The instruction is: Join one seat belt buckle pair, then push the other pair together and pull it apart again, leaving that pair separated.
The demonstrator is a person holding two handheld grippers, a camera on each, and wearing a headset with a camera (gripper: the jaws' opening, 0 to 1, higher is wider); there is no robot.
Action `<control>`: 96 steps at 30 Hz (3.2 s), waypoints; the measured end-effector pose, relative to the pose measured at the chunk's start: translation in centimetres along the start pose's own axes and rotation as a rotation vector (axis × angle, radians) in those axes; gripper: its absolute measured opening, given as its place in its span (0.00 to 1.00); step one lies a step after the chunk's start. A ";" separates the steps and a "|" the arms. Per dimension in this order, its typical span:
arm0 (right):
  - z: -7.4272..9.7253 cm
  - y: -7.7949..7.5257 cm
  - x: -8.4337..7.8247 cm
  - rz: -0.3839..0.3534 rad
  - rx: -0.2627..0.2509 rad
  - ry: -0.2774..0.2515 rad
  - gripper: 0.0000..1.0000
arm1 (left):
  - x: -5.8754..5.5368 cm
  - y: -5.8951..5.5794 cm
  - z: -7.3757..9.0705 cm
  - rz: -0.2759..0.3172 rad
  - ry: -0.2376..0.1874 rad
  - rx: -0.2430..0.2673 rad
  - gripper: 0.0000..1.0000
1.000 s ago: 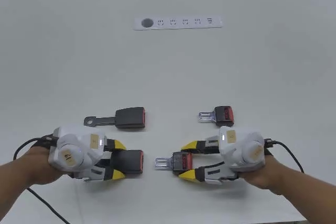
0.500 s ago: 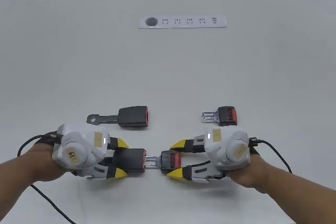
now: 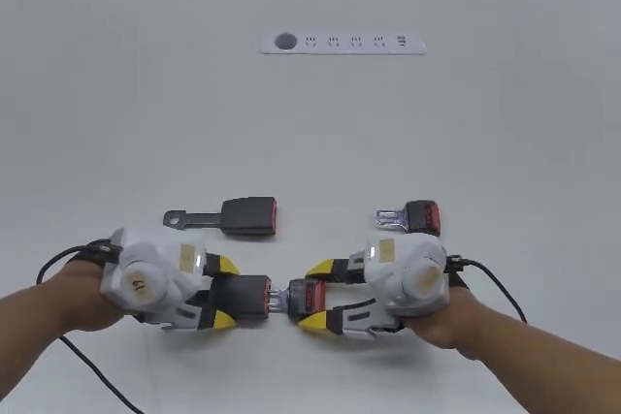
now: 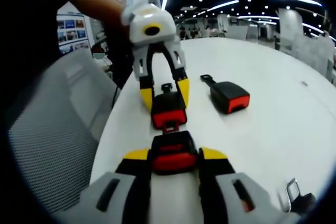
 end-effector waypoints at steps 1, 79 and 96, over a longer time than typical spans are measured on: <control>-0.1 -0.1 0.1 0.000 0.000 0.003 0.34 | -0.1 0.0 0.0 0.000 0.000 0.000 0.34; -1.4 0.2 1.2 0.091 -0.038 0.015 0.34 | -0.1 -0.2 0.6 0.024 -0.133 -0.033 0.34; 0.7 0.0 2.6 0.063 -0.122 -0.022 0.75 | 2.2 0.6 2.0 0.034 -0.133 0.040 0.73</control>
Point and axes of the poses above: the centre of the closed fingertips' face, and the gripper's own axes: z roughly backward along the fingers, y roughly to its left, x roughly out of its top, the point moved 5 cm from there along z, roughly backward along the fingers, and after that the axes turned 10 degrees about x, right-handed, at the moved point
